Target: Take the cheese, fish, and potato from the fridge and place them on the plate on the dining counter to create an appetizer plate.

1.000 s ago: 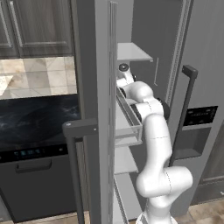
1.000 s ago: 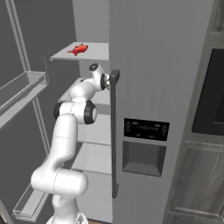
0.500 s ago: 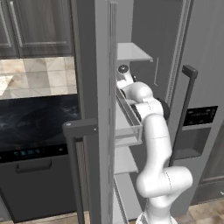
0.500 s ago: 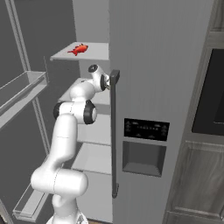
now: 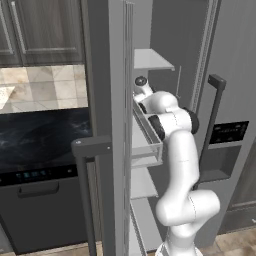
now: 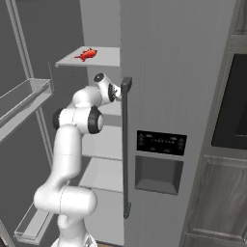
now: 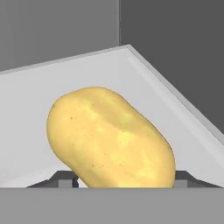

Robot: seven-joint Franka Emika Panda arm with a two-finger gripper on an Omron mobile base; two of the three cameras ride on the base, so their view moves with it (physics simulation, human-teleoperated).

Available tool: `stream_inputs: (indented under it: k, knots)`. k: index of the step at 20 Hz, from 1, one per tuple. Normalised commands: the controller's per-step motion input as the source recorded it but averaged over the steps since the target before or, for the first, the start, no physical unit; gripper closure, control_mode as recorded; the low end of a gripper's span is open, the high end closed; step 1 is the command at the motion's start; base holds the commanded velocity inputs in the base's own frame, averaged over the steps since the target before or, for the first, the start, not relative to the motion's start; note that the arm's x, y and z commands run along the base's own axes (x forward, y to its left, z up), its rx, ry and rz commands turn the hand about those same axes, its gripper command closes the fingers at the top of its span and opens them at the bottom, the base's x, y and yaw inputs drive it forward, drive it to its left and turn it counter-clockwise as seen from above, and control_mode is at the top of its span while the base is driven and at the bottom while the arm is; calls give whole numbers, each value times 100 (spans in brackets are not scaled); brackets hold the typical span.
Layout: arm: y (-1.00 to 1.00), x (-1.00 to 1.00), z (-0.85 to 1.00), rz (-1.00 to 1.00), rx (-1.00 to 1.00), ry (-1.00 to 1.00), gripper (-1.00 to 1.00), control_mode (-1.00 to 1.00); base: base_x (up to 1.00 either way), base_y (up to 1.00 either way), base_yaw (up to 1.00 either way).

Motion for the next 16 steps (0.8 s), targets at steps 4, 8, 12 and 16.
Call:
stream_inputs:
  k: [4, 8, 12, 16]
  knots:
    - [21, -71, -3, 0, 0, 0, 100, -100, 0, 0, 0]
    - [12, -85, 0, 0, 0, 0, 100, -100, 0, 0, 0]
    - [0, -100, 0, 0, 0, 0, 100, -100, 0, 0, 0]
    - [0, -97, 3, 0, 0, 0, 100, -100, 0, 0, 0]
